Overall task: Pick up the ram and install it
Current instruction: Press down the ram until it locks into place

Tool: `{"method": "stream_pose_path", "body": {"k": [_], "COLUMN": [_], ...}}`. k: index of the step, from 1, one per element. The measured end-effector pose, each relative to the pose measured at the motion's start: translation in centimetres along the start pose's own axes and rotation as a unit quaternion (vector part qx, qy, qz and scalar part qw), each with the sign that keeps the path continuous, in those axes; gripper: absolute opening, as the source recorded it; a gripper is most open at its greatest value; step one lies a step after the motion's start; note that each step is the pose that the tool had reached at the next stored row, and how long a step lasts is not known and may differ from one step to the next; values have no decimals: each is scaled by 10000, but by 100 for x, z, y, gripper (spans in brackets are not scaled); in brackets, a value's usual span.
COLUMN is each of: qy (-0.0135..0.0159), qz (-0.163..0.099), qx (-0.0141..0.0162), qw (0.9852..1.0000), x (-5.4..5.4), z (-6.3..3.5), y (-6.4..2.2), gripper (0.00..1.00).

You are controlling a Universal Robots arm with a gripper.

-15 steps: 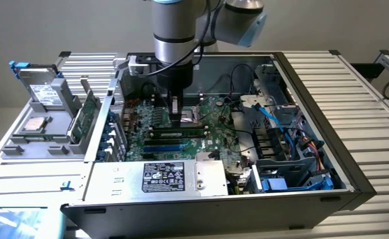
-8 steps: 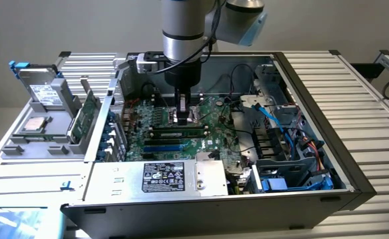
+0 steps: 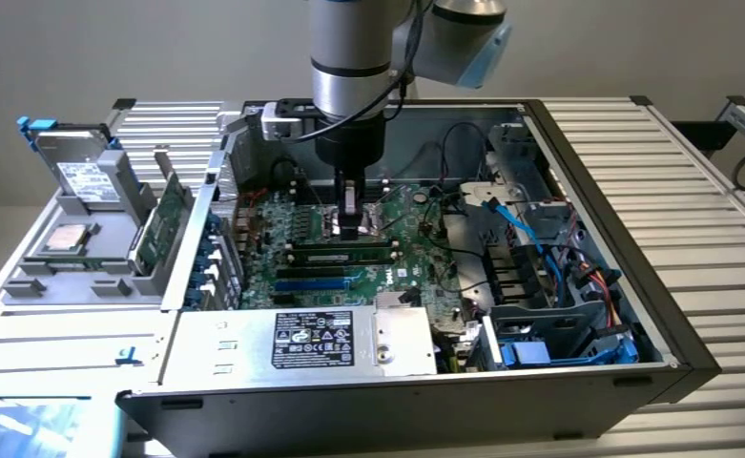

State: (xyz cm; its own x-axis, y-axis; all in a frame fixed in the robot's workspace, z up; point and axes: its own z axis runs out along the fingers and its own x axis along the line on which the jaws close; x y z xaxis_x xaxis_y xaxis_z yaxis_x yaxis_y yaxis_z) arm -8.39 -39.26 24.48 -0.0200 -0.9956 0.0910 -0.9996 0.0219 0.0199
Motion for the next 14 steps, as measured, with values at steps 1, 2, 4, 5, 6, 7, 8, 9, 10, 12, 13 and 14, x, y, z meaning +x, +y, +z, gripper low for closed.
{"method": "stream_pose_path", "body": {"k": [1, 2, 4, 5, 6, 7, 8, 9, 10, 12, 13, 14], "qy": [0, 0, -1, -2, -3, -5, -7, -8, -10, -13, -15, -16], "qz": [0, 1, 74, 137, 206, 284, 359, 432, 512, 670, 757, 839], "qx": [0, 0, -7, -13, -20, -27, -33, -40, -47, -61, -69, -77], "qw": [10000, 10000, 10000, 9999, 9998, 9996, 9993, 9991, 9987, 9977, 9971, 9964], "x": [0, 0, 0, 0, 0, 1, 0, 0, 0, 0, 0, 0], "z": [0, 0, -1, -1, -1, -1, 0, 0, 0, 1, 1, 2], "y": [0, 0, -1, 0, 0, 0, 0, -1, -1, 0, 0, -1], "gripper": [12, 12, 12, 12, 12, 12, 12, 12, 12, 12, 12, 12]}}
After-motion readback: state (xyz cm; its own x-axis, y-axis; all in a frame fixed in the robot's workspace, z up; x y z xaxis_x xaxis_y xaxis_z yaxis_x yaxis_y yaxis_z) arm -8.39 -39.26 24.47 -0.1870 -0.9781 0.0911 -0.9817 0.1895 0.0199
